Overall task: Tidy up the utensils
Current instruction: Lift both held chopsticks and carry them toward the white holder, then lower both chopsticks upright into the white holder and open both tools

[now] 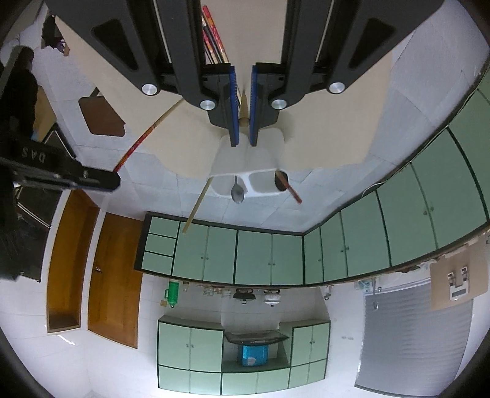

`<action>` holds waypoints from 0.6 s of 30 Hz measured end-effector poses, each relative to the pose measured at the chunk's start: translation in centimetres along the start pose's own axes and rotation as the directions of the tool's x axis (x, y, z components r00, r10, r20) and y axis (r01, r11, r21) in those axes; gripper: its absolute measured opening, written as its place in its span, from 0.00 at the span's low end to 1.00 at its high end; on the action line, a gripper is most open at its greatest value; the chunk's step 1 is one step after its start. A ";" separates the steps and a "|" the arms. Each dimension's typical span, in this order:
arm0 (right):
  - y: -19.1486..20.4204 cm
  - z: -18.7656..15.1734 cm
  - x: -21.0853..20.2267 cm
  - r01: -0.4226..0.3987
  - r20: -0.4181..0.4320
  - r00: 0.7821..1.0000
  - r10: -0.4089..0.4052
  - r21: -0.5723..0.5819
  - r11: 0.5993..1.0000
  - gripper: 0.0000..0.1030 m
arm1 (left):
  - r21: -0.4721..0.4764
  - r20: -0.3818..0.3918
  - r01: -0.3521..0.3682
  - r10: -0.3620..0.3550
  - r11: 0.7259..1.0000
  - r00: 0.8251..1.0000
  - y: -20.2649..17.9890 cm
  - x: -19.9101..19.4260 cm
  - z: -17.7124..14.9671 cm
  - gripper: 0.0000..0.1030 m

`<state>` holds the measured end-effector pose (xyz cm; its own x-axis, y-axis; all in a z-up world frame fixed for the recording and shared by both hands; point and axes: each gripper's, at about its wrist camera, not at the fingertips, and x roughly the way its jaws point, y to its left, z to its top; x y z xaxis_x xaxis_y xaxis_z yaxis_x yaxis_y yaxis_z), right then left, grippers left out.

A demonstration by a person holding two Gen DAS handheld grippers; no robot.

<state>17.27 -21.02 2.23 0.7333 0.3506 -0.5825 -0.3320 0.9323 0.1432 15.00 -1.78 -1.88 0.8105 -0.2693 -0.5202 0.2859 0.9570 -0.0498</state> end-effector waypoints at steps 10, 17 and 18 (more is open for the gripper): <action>0.5 5.5 -1.3 -0.017 0.059 0.998 0.021 -0.067 0.998 0.05 | 0.034 0.074 0.022 -0.024 0.999 0.997 0.0 -1.6 4.0 0.06; 0.8 10.3 -2.5 0.004 0.148 0.989 0.011 -0.099 0.995 0.05 | 0.062 0.198 0.014 -0.026 0.998 0.980 -0.5 -2.8 9.8 0.06; 0.7 11.0 -2.5 0.012 0.161 0.987 0.004 -0.101 0.995 0.05 | 0.065 0.213 0.010 -0.024 0.998 0.977 -0.6 -2.7 10.6 0.06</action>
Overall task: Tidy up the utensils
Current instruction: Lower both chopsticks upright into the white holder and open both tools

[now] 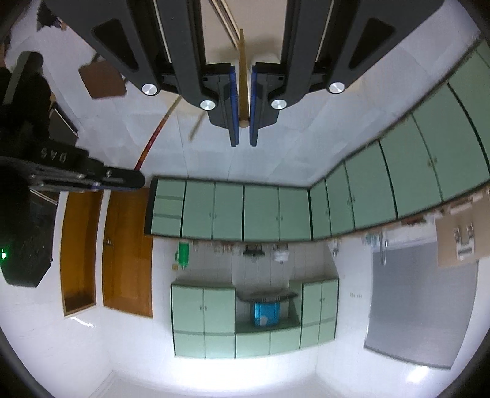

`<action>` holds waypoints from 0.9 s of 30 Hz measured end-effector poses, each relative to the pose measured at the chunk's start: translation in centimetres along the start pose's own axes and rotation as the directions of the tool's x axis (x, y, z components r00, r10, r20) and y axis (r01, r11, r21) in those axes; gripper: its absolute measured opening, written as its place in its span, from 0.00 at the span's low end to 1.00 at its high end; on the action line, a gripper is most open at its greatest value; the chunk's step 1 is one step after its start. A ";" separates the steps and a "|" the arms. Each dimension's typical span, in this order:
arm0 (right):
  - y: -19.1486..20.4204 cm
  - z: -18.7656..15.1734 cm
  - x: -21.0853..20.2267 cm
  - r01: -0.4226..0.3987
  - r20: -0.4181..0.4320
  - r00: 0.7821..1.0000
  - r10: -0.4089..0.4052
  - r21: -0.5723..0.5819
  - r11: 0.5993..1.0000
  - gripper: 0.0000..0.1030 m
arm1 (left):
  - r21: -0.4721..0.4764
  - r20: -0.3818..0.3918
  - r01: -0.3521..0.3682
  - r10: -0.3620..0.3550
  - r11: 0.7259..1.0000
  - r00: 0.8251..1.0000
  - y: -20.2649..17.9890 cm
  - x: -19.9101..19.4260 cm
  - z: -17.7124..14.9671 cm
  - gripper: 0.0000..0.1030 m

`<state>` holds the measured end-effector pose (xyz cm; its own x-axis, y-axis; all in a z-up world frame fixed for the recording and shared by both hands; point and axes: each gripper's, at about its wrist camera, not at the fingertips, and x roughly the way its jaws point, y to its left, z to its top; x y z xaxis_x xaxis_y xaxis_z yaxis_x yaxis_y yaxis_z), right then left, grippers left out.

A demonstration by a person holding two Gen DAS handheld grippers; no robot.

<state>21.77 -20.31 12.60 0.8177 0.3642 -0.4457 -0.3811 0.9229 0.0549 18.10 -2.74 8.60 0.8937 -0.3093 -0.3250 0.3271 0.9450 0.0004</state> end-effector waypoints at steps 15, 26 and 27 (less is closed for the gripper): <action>-4.5 3.5 9.1 0.091 0.026 0.995 -0.093 0.043 0.995 0.05 | -0.026 0.056 -0.074 0.075 0.997 0.996 1.9 10.7 3.8 0.06; -3.9 -1.6 14.4 0.089 -0.082 0.993 -0.086 0.032 0.996 0.05 | -0.039 -0.097 -0.071 0.067 0.997 0.993 2.9 15.9 -1.8 0.07; -3.8 -2.0 14.6 0.090 -0.089 0.992 -0.087 0.029 0.995 0.05 | -0.038 -0.114 -0.069 0.064 0.997 0.991 2.9 16.2 -2.3 0.07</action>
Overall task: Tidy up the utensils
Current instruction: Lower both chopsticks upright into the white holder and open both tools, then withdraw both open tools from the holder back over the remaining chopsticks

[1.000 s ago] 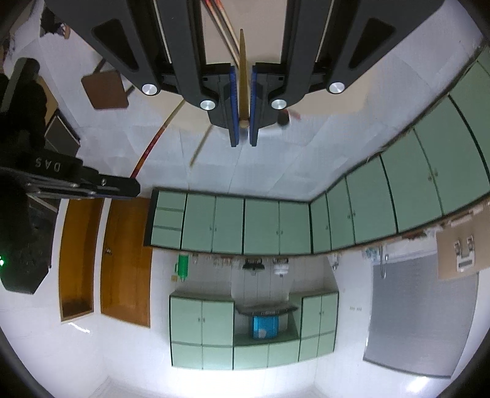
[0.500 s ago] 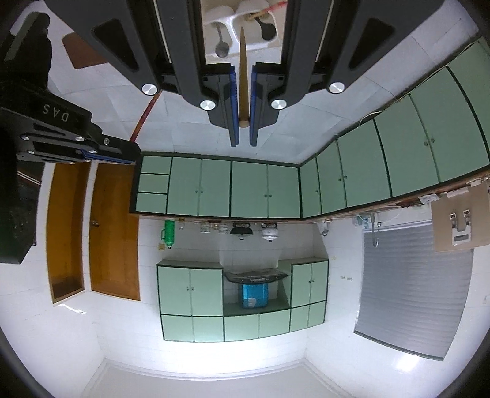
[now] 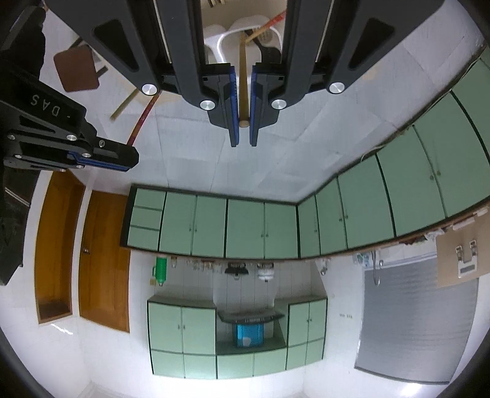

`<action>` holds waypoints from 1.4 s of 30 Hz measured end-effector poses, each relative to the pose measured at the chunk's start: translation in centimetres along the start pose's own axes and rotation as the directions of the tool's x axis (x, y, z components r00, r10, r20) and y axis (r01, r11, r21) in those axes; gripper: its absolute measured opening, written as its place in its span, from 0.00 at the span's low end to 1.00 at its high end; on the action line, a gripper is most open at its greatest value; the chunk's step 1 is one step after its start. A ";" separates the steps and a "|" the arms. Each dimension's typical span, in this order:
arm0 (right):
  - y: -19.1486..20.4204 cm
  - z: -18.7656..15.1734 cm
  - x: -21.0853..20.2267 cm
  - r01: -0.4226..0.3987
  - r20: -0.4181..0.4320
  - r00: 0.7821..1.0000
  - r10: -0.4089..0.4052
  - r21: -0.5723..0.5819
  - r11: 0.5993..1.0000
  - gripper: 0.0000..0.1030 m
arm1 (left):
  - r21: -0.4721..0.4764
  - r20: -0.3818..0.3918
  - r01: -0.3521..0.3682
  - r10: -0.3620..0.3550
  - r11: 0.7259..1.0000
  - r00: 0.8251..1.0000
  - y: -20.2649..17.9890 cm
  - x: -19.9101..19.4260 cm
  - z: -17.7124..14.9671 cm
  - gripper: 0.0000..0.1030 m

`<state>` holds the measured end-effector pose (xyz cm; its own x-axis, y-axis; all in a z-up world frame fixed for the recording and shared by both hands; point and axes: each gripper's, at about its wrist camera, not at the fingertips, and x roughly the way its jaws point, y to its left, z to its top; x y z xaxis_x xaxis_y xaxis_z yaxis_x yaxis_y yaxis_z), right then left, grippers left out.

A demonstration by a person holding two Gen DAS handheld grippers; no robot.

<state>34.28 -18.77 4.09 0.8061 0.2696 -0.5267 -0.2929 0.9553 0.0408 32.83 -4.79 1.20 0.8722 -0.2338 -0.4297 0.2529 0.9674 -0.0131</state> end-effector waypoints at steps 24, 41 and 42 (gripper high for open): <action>0.4 -12.0 -11.2 0.096 0.065 0.993 -0.100 0.063 0.993 0.92 | -0.054 0.017 -0.060 0.061 0.997 0.998 1.0 -12.9 -8.8 0.73; 6.5 -28.6 -8.7 0.083 -0.260 0.964 -0.049 0.121 0.989 0.92 | -0.030 -0.322 -0.136 0.120 0.990 0.939 1.5 -13.0 -24.2 0.75; 7.2 -29.3 -8.4 0.081 -0.274 0.961 -0.048 0.108 0.991 0.92 | -0.026 -0.335 -0.138 0.121 0.990 0.934 1.5 -13.1 -24.8 0.75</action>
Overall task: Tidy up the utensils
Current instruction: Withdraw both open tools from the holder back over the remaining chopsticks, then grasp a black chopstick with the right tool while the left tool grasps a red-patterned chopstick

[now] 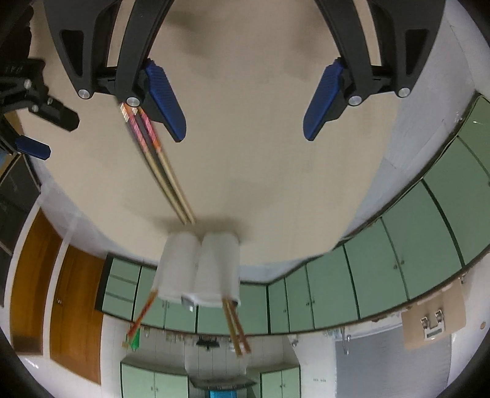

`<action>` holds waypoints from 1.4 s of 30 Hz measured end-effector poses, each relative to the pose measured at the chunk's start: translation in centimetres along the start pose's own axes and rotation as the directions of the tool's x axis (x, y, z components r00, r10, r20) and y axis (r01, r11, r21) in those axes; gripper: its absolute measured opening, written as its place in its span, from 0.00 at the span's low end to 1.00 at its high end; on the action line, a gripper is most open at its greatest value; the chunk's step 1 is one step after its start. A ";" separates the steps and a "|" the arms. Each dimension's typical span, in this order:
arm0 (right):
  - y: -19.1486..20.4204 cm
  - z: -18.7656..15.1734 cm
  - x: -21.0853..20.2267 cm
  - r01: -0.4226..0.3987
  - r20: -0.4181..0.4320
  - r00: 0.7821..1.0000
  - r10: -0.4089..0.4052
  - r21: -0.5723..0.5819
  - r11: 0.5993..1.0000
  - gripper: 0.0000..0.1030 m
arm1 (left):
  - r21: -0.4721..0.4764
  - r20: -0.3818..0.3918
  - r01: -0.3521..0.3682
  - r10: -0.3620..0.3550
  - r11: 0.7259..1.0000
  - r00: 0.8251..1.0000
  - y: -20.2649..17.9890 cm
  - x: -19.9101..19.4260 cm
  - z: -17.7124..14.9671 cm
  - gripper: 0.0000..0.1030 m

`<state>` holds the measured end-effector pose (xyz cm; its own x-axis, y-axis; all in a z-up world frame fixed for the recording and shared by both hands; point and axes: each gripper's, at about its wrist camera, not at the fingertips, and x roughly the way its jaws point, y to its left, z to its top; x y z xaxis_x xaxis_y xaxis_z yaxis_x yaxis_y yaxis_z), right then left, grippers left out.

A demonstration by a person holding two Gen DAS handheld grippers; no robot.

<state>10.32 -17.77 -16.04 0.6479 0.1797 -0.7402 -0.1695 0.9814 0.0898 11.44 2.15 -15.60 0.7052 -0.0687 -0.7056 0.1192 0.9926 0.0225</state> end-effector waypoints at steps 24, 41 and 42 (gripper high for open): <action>1.5 -1.5 3.0 0.049 -0.071 0.996 -0.054 -0.064 0.997 0.67 | 0.000 -0.066 -0.017 0.017 1.000 0.998 0.1 0.6 -2.8 0.79; 2.1 -1.9 2.8 -0.037 -0.069 0.997 0.031 -0.080 0.996 0.06 | 0.003 -0.099 0.023 -0.023 1.000 0.995 -1.2 1.1 -3.3 0.79; 2.0 -1.9 2.8 -0.040 -0.069 0.997 0.035 -0.075 0.996 0.06 | 0.005 -0.103 0.035 -0.034 0.999 0.994 -1.6 1.1 -3.3 0.79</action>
<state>10.33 -15.43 -19.18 0.5891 0.2092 -0.7805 -0.2504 0.9656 0.0698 9.73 0.83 -18.78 0.6247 -0.0917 -0.7754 0.1472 0.9891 0.0016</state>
